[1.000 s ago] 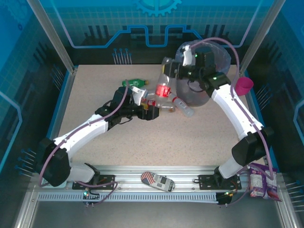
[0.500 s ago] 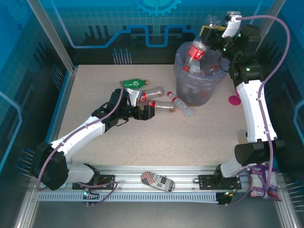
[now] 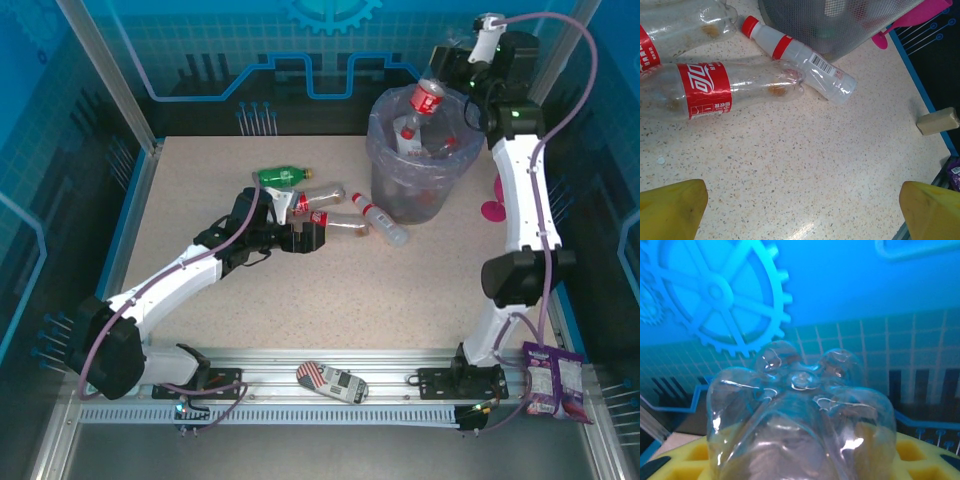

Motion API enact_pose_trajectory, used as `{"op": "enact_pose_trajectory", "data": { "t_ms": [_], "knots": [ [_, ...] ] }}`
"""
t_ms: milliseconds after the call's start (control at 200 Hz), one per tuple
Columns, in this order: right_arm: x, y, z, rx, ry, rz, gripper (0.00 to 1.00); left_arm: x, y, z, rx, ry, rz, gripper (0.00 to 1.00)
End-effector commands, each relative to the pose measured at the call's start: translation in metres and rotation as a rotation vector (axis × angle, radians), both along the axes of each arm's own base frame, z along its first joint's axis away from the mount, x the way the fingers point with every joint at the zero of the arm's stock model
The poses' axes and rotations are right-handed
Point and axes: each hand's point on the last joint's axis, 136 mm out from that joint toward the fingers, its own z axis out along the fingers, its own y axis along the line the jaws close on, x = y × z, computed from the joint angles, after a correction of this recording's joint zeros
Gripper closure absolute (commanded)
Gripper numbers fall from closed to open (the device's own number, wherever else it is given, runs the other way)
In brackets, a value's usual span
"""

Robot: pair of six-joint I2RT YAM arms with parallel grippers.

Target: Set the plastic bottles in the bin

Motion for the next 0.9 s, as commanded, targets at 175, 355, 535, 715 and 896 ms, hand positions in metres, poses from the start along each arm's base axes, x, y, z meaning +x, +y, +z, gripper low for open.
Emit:
{"op": "enact_pose_trajectory", "data": {
  "t_ms": [175, 355, 535, 715, 896],
  "knots": [
    [0.003, 0.028, -0.053, -0.041, 0.203, 0.132, 0.58, 0.0, 0.005, -0.02, 0.028, 0.059, 0.022, 0.01],
    [0.009, 0.036, -0.084, -0.055, 0.29, 0.162, 0.57, 0.003, 0.001, -0.024, 0.027, 0.072, 0.013, 0.01],
    [0.017, 0.046, -0.109, -0.072, 0.334, 0.176, 0.57, 0.005, -0.001, -0.023, 0.031, 0.072, 0.002, 0.01],
    [0.03, 0.058, -0.136, -0.068, 0.379, 0.196, 0.57, 0.006, -0.002, -0.024, 0.033, 0.079, -0.001, 0.01],
    [0.04, 0.067, -0.167, -0.068, 0.438, 0.209, 0.57, 0.007, -0.004, -0.026, 0.029, 0.09, -0.002, 0.01]
  ]
}}
